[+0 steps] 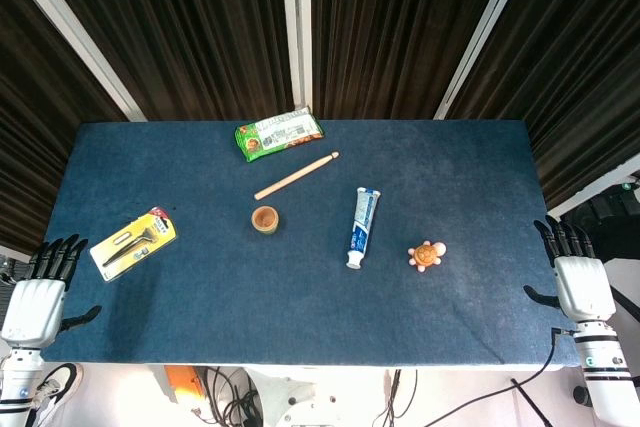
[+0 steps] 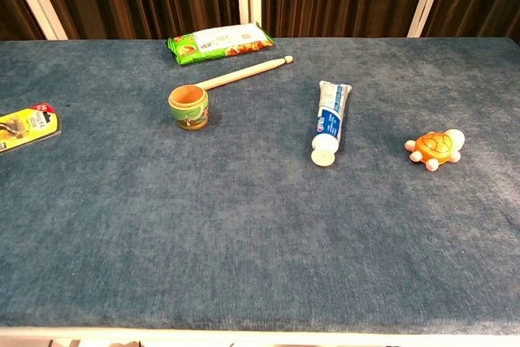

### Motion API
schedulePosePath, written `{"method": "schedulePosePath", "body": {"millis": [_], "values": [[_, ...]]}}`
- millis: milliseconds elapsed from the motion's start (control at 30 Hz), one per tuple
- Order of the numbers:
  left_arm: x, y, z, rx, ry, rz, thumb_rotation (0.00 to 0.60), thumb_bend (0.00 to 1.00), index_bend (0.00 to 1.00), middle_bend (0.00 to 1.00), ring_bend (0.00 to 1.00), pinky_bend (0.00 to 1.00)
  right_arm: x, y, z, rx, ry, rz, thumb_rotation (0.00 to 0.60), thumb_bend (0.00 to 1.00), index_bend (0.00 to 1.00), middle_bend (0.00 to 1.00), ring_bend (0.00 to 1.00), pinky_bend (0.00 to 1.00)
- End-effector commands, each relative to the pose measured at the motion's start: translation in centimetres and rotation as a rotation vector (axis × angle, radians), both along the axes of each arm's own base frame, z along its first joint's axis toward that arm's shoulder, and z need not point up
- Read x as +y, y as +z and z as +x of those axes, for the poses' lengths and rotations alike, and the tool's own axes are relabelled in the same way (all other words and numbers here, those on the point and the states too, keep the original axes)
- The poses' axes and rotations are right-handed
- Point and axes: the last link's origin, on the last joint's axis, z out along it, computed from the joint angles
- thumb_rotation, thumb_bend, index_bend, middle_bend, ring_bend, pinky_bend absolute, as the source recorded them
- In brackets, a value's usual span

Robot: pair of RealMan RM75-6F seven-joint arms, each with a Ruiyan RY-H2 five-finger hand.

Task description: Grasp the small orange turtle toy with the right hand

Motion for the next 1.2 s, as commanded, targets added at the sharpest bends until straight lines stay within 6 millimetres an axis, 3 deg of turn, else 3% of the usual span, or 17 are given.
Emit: {"method": "schedulePosePath", "body": {"millis": [33, 367, 567, 900, 1200], "values": [[0.0, 0.0, 0.0, -0.001, -0.002, 0.001, 0.6, 0.06, 0.05, 0.01, 0.0, 0.0, 0.0, 0.0, 0.0, 0.002, 0.0, 0.0, 0.6, 0.04, 0.0, 0.0, 0.0, 0.0], [0.1, 0.3, -0.1, -0.001, 0.001, 0.006, 0.6, 0.06, 0.05, 0.01, 0.0, 0.0, -0.4, -0.5, 0.4, 0.022, 0.003, 0.038, 0.6, 0.04, 0.0, 0.0, 0.0, 0.0], [0.2, 0.0, -0.1, -0.007, 0.003, 0.0, 0.6, 0.06, 0.05, 0.01, 0.0, 0.0, -2.6, -1.5, 2.1, 0.081, 0.058, 0.102, 0.6, 0.09, 0.0, 0.03, 0.0, 0.0], [0.3, -0.5, 0.0, -0.009, -0.007, -0.024, 0.6, 0.06, 0.05, 0.01, 0.0, 0.0, -7.2, -6.8, 5.7, 0.121, 0.143, 0.248, 0.6, 0.17, 0.0, 0.09, 0.0, 0.0], [0.4, -0.4, -0.6, -0.017, 0.007, -0.03, 0.6, 0.06, 0.05, 0.01, 0.0, 0.0, -7.8, -10.6, 7.2, 0.159, 0.169, 0.331, 0.6, 0.17, 0.01, 0.09, 0.0, 0.0]]}}
